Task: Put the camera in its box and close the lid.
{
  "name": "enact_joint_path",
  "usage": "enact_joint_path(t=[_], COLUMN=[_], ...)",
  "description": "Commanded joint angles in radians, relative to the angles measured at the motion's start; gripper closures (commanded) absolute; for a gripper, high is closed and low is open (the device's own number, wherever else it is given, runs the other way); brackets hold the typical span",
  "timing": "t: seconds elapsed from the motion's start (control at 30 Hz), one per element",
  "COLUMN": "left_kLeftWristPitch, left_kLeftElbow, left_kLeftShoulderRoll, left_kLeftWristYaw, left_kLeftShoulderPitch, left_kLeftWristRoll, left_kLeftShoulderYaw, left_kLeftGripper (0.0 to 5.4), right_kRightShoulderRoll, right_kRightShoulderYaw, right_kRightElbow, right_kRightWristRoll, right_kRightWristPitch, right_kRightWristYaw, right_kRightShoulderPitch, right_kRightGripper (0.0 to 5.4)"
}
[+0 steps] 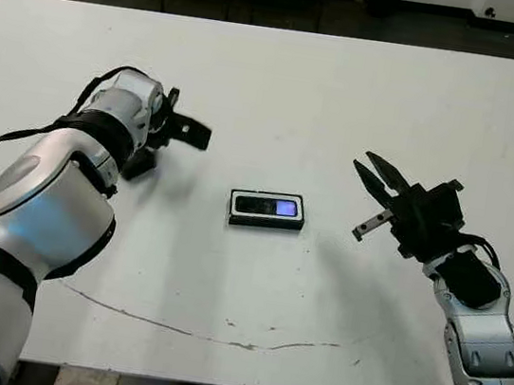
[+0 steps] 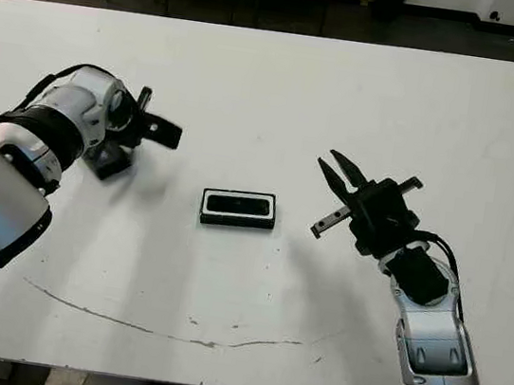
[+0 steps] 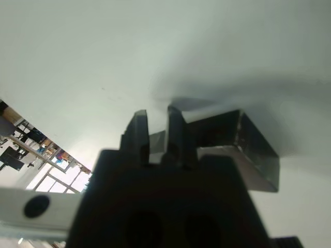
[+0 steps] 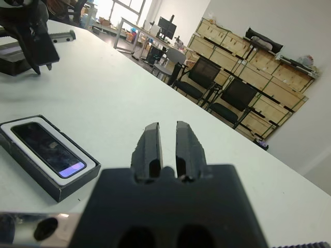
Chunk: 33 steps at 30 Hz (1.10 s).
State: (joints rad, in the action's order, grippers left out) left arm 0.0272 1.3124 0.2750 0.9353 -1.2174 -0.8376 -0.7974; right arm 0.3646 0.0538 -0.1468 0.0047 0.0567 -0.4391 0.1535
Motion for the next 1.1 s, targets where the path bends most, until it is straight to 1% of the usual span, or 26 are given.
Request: enact_joint_path(t=[0.03,0.13,0.23,0.33,0.4,0.5,0.6,0.73,0.8,0.87,0.9,0.97,1.03,1.07,1.1], left_kLeftWristPitch=[0.026,0.066,0.084,0.138,0.151,0.166,0.197,0.198,0.173,0.1,0.084,0.092,0.072,0.024,-0.024], left_kLeftElbow=[0.009,0.006,-0.007,-0.03,-0.045,-0.08,-0.122,-0.144,-0.178,-0.25,-0.292,-0.434,-0.596,-0.685,-0.759], left_kLeftShoulderRoll=[0.034,0.061,0.091,0.12,0.138,0.163,0.205,0.236,0.249,0.256,0.261,0.287,0.305,0.306,0.308], left_kLeftWristYaw=[0.031,0.057,0.08,0.123,0.173,0.223,0.26,0.287,0.3,0.31,0.325,0.325,0.34,0.347,0.35], left_kLeftShoulderPitch=[0.028,0.039,0.052,0.062,0.07,0.088,0.12,0.148,0.16,0.18,0.192,0.242,0.299,0.329,0.355], left_kLeftWristRoll=[-0.013,-0.021,-0.016,-0.029,-0.014,-0.013,0.003,0.018,0.061,0.139,0.183,0.294,0.417,0.478,0.52], left_kLeftShoulderYaw=[-0.011,-0.02,-0.017,-0.035,-0.022,-0.022,-0.01,0.003,0.047,0.13,0.17,0.266,0.363,0.413,0.448], left_kLeftGripper=[5.4,5.4,5.4,5.4,5.4,5.4,5.4,5.4,5.4,5.4,5.4,5.4,5.4,5.4,5.4], right_kRightShoulderRoll=[0.009,0.008,0.005,0.0,0.001,0.005,0.005,0.005,0.004,0.006,0.007,0.008,0.009,0.01,0.011], right_kRightShoulderYaw=[0.0,0.003,0.002,-0.001,0.0,0.004,0.008,0.006,0.004,0.002,0.001,0.001,0.002,0.003,0.003], right_kRightElbow=[0.004,0.008,0.005,0.008,0.01,0.014,0.026,0.036,0.048,0.057,0.059,0.053,0.046,0.047,0.047], right_kRightWristRoll=[-0.01,-0.016,-0.008,0.009,0.009,-0.003,-0.008,-0.001,0.007,0.008,0.009,0.007,0.002,0.0,-0.002], right_kRightWristPitch=[-0.007,0.0,-0.011,-0.015,-0.017,-0.015,-0.002,-0.001,0.012,0.023,0.025,0.011,0.008,0.011,0.015], right_kRightWristYaw=[0.002,0.003,0.0,-0.007,-0.008,-0.005,-0.005,-0.01,-0.015,-0.018,-0.02,-0.018,-0.016,-0.016,-0.017], right_kRightShoulderPitch=[-0.012,-0.009,-0.008,-0.007,-0.003,0.003,0.01,0.015,0.016,0.017,0.017,0.016,0.015,0.015,0.015], right_kRightGripper=[5.39,5.39,5.39,5.39,5.39,5.39,5.39,5.39,5.39,5.39,5.39,5.39,5.39,5.39,5.39])
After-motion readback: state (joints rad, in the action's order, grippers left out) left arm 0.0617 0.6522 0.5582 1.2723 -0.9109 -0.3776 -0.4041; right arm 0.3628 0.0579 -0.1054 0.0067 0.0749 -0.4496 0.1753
